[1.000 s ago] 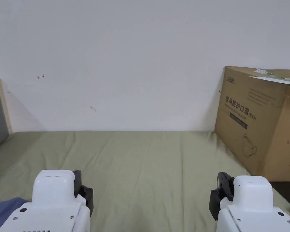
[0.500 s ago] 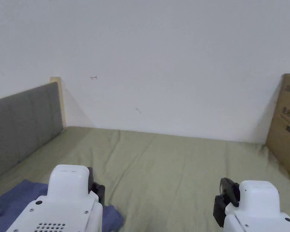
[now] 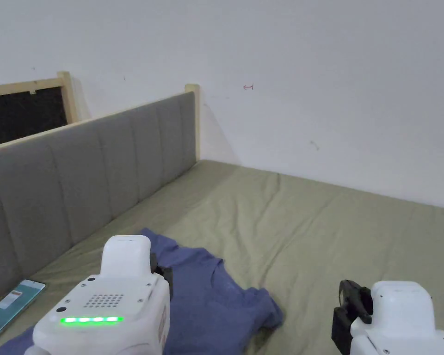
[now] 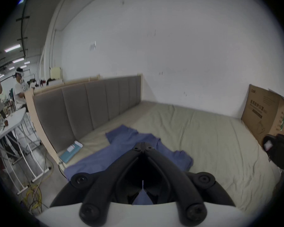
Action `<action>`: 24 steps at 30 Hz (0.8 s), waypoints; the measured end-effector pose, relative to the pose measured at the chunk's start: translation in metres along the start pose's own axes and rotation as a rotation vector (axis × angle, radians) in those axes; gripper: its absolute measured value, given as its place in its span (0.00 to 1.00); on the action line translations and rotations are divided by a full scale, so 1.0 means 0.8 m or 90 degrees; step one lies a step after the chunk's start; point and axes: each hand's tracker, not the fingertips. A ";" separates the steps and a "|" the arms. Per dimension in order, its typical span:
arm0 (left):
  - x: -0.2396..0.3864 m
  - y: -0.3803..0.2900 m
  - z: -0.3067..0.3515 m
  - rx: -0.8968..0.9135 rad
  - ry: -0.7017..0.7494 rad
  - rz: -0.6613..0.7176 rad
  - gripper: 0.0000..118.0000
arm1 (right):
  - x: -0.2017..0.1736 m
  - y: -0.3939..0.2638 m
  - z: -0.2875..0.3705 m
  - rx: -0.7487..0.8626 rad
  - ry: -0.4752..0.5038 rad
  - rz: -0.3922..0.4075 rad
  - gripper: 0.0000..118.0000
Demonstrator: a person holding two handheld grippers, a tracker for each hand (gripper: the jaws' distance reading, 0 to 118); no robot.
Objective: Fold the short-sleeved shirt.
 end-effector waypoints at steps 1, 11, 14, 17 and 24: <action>-0.001 -0.008 -0.020 -0.031 -0.001 0.007 0.00 | 0.001 -0.004 -0.006 -0.009 -0.003 -0.002 0.00; -0.003 -0.094 -0.220 -0.269 -0.044 0.070 0.92 | 0.020 -0.037 -0.070 -0.096 -0.035 0.008 0.00; 0.011 -0.099 -0.249 -0.268 -0.008 0.050 0.93 | 0.032 -0.049 -0.088 -0.130 -0.042 -0.020 0.00; 0.018 -0.106 -0.286 -0.298 -0.005 0.044 0.95 | 0.042 -0.057 -0.099 -0.144 -0.044 -0.035 0.00; 0.027 -0.178 -0.365 -0.405 -0.007 0.020 0.86 | 0.060 -0.077 -0.118 -0.193 -0.071 -0.040 0.00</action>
